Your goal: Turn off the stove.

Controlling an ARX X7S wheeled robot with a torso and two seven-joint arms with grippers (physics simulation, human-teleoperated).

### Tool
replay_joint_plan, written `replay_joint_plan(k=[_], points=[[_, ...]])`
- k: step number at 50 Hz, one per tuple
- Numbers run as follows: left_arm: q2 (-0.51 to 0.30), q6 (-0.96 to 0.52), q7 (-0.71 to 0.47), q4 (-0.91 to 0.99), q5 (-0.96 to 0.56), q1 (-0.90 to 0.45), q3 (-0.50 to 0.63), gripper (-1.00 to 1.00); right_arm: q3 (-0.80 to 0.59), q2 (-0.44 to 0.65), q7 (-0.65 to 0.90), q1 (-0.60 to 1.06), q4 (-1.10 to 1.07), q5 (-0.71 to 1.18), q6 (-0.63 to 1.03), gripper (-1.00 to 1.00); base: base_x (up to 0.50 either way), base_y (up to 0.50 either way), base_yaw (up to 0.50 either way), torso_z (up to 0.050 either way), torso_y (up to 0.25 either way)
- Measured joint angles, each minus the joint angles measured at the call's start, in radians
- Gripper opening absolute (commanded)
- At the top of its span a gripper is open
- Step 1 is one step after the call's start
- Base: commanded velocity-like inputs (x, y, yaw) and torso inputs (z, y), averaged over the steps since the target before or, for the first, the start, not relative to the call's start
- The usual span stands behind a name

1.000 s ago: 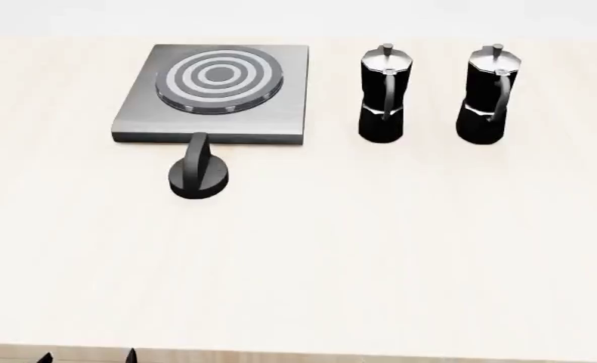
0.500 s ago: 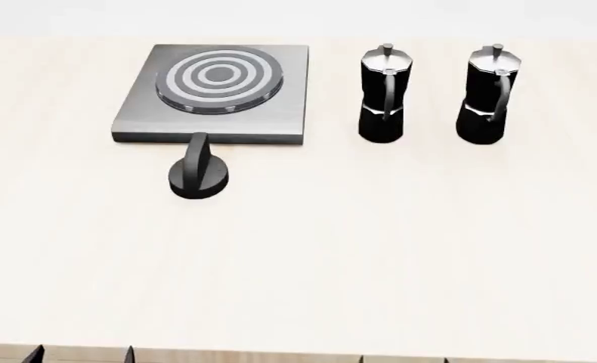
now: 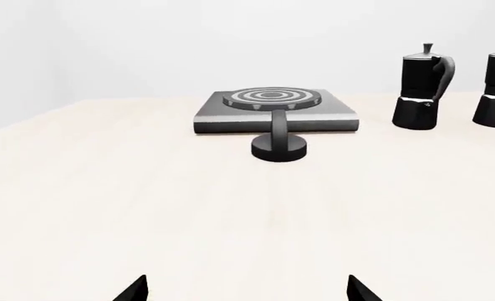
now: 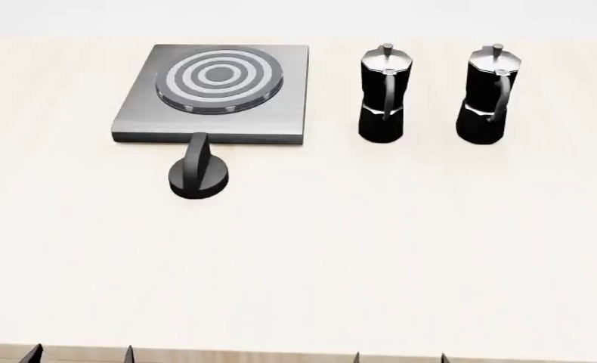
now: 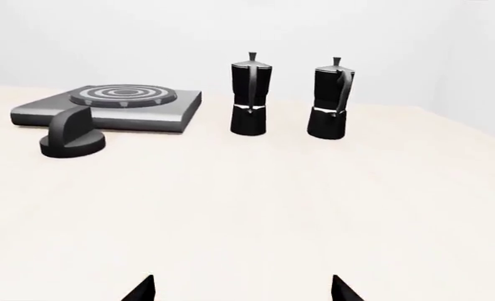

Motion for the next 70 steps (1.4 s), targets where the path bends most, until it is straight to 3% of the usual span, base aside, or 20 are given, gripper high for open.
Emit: replay_joint_plan(k=[27, 70], points=[[-0.030, 0.024, -0.039, 0.035, 0.007, 0.005, 0.020, 1.00, -0.022, 0.027, 0.019, -0.007, -0.052, 0.028, -0.002, 1.00, 0.00, 0.00, 0.00, 0.000, 0.000], [-0.134, -0.158, -0.120, 0.631, 0.120, 0.112, 0.049, 1.00, 0.010, 0.096, 0.120, -0.092, -0.600, 0.056, 0.183, 1.00, 0.00, 0.00, 0.00, 0.000, 0.000]])
